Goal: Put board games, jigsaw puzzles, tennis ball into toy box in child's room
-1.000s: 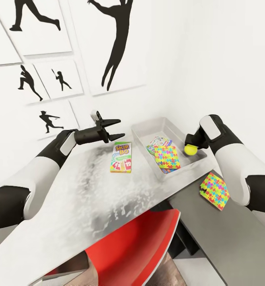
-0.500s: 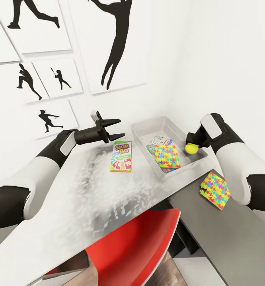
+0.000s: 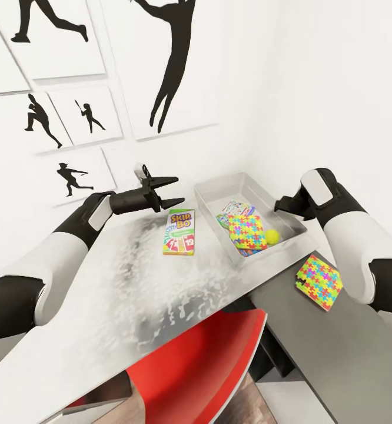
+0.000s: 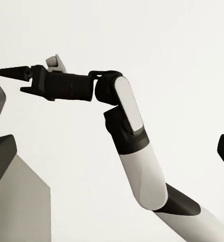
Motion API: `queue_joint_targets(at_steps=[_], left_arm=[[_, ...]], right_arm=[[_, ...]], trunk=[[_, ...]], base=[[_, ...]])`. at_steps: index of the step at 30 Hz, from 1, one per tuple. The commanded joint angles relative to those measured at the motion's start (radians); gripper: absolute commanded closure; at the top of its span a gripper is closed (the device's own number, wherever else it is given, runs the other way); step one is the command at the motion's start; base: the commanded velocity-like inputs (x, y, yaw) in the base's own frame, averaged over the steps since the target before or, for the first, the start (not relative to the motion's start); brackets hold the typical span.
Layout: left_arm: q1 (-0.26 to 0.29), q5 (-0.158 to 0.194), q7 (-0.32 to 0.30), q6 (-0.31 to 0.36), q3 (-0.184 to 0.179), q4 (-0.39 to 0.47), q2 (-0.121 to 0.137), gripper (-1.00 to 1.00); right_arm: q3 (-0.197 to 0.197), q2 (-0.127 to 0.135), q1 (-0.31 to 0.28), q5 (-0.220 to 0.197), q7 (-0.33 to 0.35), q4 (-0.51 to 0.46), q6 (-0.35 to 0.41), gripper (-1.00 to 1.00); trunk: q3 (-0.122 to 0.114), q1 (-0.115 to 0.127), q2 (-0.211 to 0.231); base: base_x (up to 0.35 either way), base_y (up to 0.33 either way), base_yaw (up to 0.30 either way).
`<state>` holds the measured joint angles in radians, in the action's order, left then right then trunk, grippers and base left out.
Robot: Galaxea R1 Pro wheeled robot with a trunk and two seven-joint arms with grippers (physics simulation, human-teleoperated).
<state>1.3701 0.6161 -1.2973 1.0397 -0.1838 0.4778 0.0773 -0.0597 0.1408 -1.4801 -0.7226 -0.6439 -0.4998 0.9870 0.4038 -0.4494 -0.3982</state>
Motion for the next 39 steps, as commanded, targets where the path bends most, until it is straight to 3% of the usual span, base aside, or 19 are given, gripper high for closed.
queue_joint_targets(at_steps=[1,12,20,28,39], left_arm=[[0.001,0.002,-0.005,0.007,-0.005,-0.001,0.001,-1.00],[0.001,0.002,-0.005,0.007,-0.005,-0.001,0.001,-1.00],[0.001,0.003,-0.007,0.007,0.000,-0.001,0.001,-1.00],[0.001,0.001,-0.092,0.007,-0.006,-0.001,0.001,-1.00],[0.001,0.001,-0.105,0.007,-0.009,-0.001,0.002,-1.00]], right_arm=[[-0.006,0.002,-0.001,-0.011,-0.008,-0.001,0.003,-1.00],[-0.006,0.002,0.002,-0.014,-0.003,0.000,0.007,-1.00],[-0.008,-0.011,0.002,-0.016,0.002,-0.002,0.014,-1.00],[-0.008,-0.012,0.003,-0.021,0.004,-0.002,0.014,-1.00],[-0.008,-0.013,0.004,-0.022,0.004,-0.002,0.012,-1.00]], trunk=[[0.002,-0.001,-0.002],[0.002,-0.001,-0.002],[0.002,-0.001,-0.002],[0.002,-0.001,-0.002],[0.002,-0.001,-0.002]], base=[[0.000,0.000,0.000],[0.000,0.000,0.000],[0.000,0.000,0.000],[0.000,0.000,0.000],[-0.083,0.000,0.000]])
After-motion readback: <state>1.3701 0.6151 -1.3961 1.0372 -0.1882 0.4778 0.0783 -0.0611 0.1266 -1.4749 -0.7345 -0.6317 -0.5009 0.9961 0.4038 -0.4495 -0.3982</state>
